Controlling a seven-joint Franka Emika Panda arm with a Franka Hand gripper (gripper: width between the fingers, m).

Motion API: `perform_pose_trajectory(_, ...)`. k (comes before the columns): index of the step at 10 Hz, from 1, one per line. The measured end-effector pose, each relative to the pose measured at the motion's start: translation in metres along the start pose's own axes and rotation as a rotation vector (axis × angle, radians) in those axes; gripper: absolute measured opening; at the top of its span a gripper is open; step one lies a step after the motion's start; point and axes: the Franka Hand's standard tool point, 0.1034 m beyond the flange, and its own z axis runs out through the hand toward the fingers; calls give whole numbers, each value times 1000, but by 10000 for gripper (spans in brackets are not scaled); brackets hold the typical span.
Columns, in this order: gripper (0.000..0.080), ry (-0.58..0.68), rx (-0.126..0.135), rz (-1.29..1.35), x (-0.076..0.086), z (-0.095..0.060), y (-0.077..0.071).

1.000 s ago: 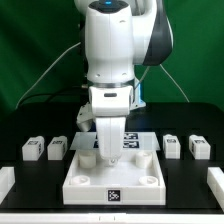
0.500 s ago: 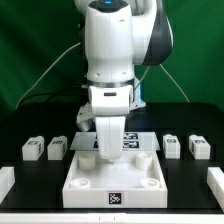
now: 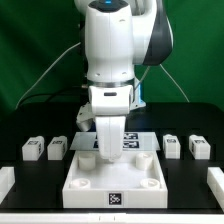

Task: Assemble one leg

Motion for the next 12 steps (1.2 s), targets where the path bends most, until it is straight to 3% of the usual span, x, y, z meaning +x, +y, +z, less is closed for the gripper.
perform_pose_trajectory(2,60,23,-22,-10,33,2,23)
perform_pose_trajectory(5,60,54,-55,-34,68,1,47)
perform_pose_trajectory(7,60,55,-41,-36,71,2,51)
perform_pose_trajectory(9,60,51,-11,7,73,2,50)
perform_pose_trajectory(12,64,51,-10,10,72,2,50)
